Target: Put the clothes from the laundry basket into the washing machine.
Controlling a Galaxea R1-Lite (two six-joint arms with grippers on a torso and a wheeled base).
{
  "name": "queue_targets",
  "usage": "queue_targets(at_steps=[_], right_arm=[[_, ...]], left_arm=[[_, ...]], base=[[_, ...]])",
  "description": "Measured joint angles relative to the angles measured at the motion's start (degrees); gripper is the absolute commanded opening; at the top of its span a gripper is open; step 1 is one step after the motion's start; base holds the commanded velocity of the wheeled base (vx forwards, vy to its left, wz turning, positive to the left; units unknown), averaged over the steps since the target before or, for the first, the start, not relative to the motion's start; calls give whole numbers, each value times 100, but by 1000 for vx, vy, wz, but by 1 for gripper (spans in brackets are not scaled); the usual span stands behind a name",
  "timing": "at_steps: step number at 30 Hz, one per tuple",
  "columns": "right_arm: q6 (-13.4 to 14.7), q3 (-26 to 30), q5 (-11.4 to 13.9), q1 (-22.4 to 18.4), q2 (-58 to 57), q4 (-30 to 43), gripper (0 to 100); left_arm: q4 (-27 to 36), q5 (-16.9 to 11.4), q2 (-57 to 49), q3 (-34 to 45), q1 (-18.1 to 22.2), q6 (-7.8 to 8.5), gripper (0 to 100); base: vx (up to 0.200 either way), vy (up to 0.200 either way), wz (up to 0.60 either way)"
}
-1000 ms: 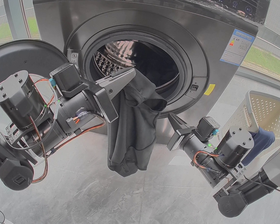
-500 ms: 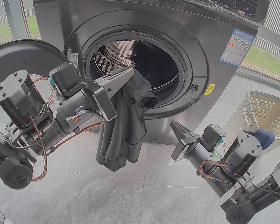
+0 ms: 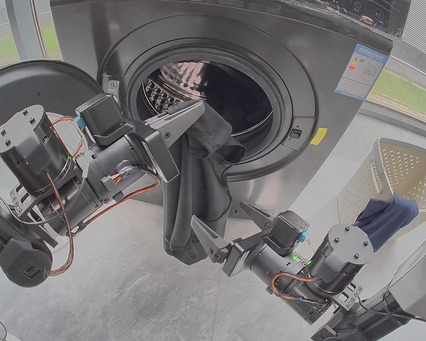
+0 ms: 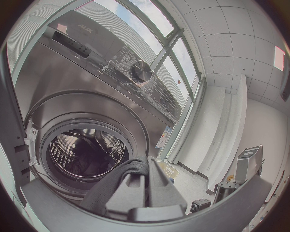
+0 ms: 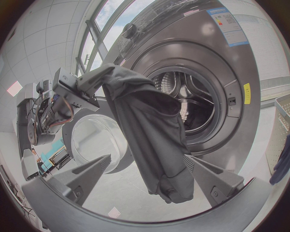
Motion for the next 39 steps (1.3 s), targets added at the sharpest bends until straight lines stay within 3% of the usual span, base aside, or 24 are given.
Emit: queue_targets(at_steps=[15, 16, 29, 39], right_arm=[[-84, -1268, -7, -273, 965, 17, 100], [-93, -1312, -2, -273, 1009, 22, 0], [-112, -1752, -16, -226, 1324, -46, 0], [-108, -735, -134, -512, 463, 121, 0]], left_arm=[[-6, 0, 5, -9, -41, 2, 0], [-9, 0, 5, -6, -41, 2, 0], [-11, 0, 5, 0, -43, -2, 0], [-4, 0, 5, -9, 5, -5, 0]], base=[[0, 0, 0], [0, 0, 0], [0, 0, 0], [0, 0, 0]])
